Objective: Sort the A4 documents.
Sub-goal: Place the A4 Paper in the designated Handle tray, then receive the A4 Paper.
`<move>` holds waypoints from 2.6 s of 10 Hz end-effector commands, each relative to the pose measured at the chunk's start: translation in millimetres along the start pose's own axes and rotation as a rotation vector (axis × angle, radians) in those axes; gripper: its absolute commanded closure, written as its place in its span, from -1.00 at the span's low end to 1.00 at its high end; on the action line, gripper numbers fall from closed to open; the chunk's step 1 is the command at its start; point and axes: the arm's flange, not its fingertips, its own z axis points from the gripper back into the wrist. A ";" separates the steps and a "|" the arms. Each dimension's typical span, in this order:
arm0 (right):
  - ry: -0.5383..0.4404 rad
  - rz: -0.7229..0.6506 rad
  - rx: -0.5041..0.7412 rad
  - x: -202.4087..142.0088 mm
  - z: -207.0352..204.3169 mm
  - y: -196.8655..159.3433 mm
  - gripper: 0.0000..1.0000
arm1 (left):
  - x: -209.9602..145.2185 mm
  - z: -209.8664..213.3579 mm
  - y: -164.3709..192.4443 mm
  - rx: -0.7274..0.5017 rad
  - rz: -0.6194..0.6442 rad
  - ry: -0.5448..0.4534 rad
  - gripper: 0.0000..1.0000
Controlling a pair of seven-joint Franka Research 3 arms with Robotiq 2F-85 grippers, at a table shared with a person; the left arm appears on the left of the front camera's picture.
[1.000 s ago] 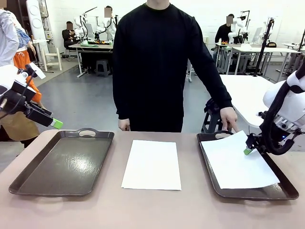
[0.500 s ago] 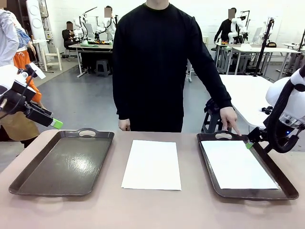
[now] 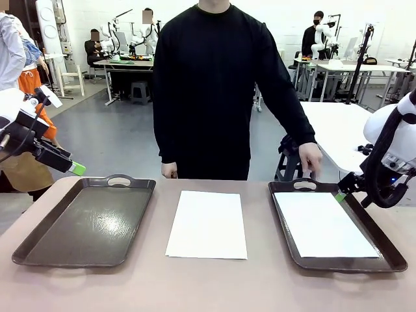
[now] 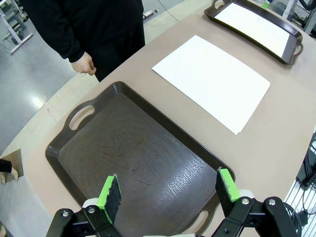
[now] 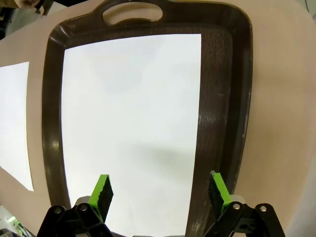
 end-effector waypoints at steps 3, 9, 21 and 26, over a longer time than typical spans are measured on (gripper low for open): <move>0.001 0.010 0.000 -0.2 -0.3 -0.3 -1.00 | -2.4 -0.1 3.2 -0.010 -0.003 -0.009 -1.00; 0.001 0.010 0.000 -0.2 -0.3 -0.3 -1.00 | -2.4 -0.1 3.2 -0.010 -0.003 -0.009 -1.00; -0.114 0.672 0.479 -78.8 172.6 47.3 -1.00 | -2.4 -0.1 3.2 -0.010 -0.003 -0.009 -1.00; -0.182 0.895 0.449 -90.3 188.2 102.1 -1.00 | -2.4 -0.1 3.2 -0.010 -0.003 -0.009 -1.00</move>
